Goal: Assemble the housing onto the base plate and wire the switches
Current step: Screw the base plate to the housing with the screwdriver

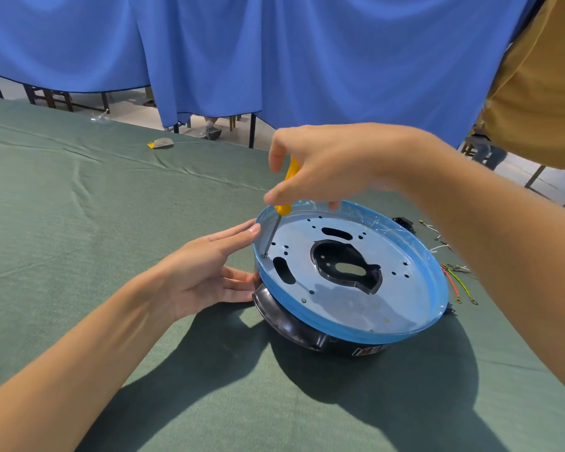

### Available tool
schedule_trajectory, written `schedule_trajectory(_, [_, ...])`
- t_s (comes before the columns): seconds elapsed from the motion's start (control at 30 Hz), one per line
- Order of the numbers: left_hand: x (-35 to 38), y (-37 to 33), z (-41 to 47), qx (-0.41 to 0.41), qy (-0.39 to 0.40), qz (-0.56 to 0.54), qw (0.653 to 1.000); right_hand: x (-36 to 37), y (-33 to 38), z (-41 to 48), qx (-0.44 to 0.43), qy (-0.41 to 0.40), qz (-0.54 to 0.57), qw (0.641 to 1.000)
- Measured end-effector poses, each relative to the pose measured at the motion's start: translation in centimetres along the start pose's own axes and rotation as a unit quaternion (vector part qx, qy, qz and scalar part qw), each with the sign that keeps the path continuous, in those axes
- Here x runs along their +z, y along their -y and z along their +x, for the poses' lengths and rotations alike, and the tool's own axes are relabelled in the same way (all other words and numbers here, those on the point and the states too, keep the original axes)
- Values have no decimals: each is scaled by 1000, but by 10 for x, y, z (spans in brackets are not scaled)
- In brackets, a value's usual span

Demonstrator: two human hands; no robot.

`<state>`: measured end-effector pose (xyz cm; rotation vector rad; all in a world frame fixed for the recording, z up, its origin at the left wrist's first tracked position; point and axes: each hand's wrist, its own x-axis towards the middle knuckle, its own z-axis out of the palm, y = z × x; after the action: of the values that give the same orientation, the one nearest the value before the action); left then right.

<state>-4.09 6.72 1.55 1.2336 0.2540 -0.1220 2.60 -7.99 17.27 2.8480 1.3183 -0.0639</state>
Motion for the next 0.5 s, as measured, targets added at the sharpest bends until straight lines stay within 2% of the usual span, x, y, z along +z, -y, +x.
schedule_trajectory(0.13, [0, 0, 0, 4, 10, 0, 1000, 8, 2, 5, -32, -83, -37, 995])
schedule_trajectory(0.17, [0, 0, 1, 3, 10, 0, 1000, 9, 2, 5, -19, -76, -43, 996])
schedule_trajectory(0.27, [0, 0, 0, 0, 4, 3, 1000, 0, 0, -2, 16, 11, -17, 1000])
schedule_trajectory(0.3, [-1, 1, 0, -1, 2, 3, 1000, -1, 0, -3, 3, 4, -19, 1000])
schedule_trajectory(0.4, [-1, 0, 0, 2, 3, 0, 1000, 13, 1, 4, -18, -94, -53, 994])
schedule_trajectory(0.43, [0, 0, 0, 2, 3, 0, 1000, 16, 1, 6, -10, -98, -55, 994])
schedule_trajectory(0.5, [0, 0, 0, 1, 2, 0, 1000, 12, 0, 4, 5, -40, 1, 999])
